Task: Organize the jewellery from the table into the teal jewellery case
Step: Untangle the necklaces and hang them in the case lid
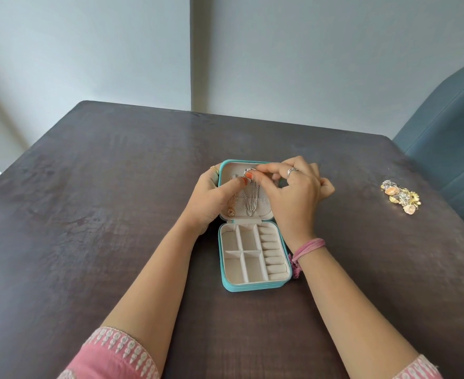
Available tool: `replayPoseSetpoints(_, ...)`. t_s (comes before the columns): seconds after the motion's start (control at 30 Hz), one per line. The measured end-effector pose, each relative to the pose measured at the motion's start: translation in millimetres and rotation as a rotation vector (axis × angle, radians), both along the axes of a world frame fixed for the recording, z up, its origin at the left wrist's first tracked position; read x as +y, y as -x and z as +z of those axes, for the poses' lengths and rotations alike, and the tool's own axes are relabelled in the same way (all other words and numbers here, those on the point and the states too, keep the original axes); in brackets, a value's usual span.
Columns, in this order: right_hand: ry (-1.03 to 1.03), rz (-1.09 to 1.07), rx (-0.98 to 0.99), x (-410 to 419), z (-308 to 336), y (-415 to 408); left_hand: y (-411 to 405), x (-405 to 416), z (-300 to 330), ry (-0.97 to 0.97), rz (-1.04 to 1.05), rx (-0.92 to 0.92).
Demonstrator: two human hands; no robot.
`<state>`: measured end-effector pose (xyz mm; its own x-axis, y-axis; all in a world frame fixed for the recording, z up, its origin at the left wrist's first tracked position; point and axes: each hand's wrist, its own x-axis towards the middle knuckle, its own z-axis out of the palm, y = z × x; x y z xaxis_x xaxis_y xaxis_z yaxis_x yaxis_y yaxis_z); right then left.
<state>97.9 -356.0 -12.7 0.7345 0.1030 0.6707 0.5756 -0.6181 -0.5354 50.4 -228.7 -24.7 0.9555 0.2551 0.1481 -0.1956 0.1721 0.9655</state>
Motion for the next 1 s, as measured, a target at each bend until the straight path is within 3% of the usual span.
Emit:
replayPoseSetpoints(0.17, -0.052, 0.011, 0.042, 0.3, -0.3, 0.5, -0.9, 0.4, -0.6, -0.002, 0.015, -0.004)
replayPoseSetpoints(0.53, 0.095, 0.026, -0.034, -0.7, -8.6, -1.2, -2.9, 2.6, -3.8, -0.007, 0.049, 0.014)
replayPoseSetpoints(1.0, 0.098, 0.066, 0.002, -4.2, -8.0, -1.4, -2.3, 1.2, -2.7, -0.025, 0.068, 0.004)
